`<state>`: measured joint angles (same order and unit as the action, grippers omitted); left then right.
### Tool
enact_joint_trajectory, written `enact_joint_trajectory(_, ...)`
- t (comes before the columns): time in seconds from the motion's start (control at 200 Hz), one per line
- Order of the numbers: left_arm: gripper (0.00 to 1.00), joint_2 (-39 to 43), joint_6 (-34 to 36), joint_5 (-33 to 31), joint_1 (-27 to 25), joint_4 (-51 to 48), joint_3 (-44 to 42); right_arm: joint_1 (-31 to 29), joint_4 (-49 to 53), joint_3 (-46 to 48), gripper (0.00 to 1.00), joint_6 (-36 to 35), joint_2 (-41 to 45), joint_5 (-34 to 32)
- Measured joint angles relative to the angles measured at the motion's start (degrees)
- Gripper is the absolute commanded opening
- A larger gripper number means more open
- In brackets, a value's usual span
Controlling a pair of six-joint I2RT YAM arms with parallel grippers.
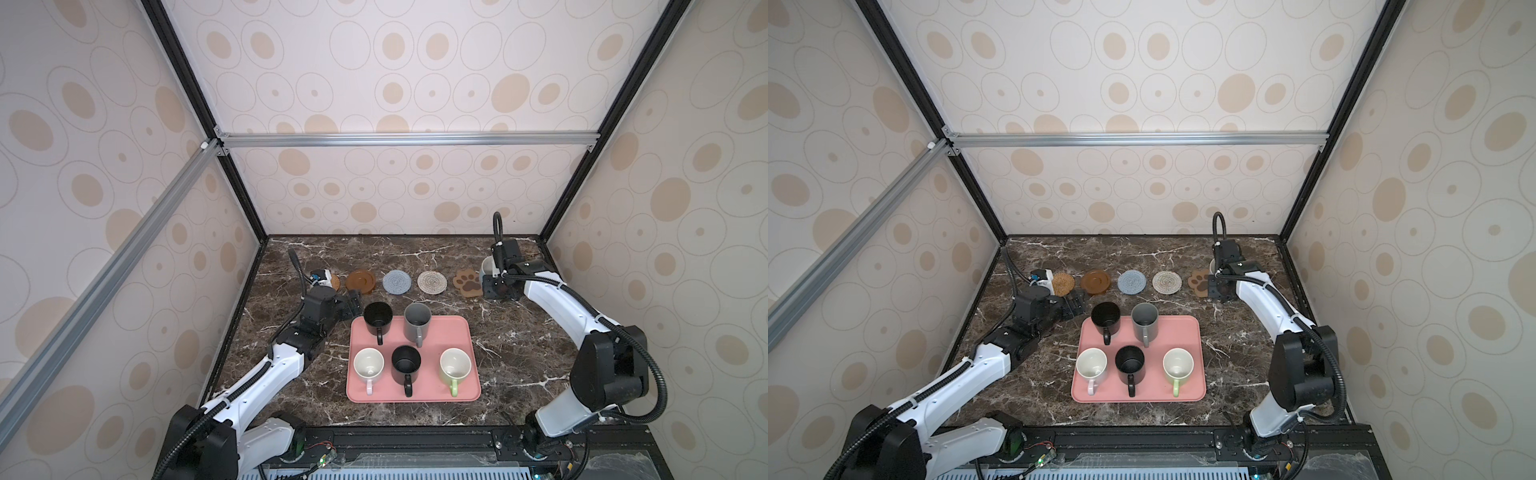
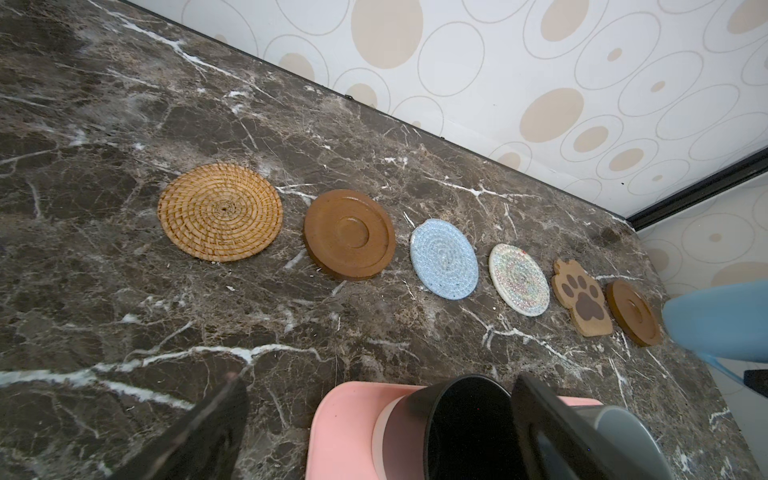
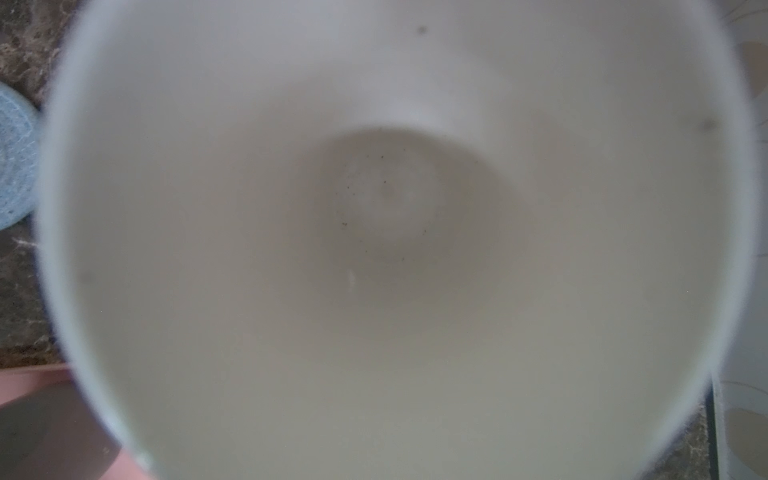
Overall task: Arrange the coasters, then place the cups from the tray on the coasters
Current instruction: 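Carry the light blue mug with the right gripper toward the small wooden coaster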
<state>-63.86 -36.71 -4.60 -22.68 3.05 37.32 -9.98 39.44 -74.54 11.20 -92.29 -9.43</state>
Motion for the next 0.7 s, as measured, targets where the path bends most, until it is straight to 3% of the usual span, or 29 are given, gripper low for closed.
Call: enact_joint_trajectory(0.7,1.00,1.9,0.0,0.0,0.0,0.0,-0.5,11.2,-1.1,-10.1,0.09,-12.8,-11.9,7.8)
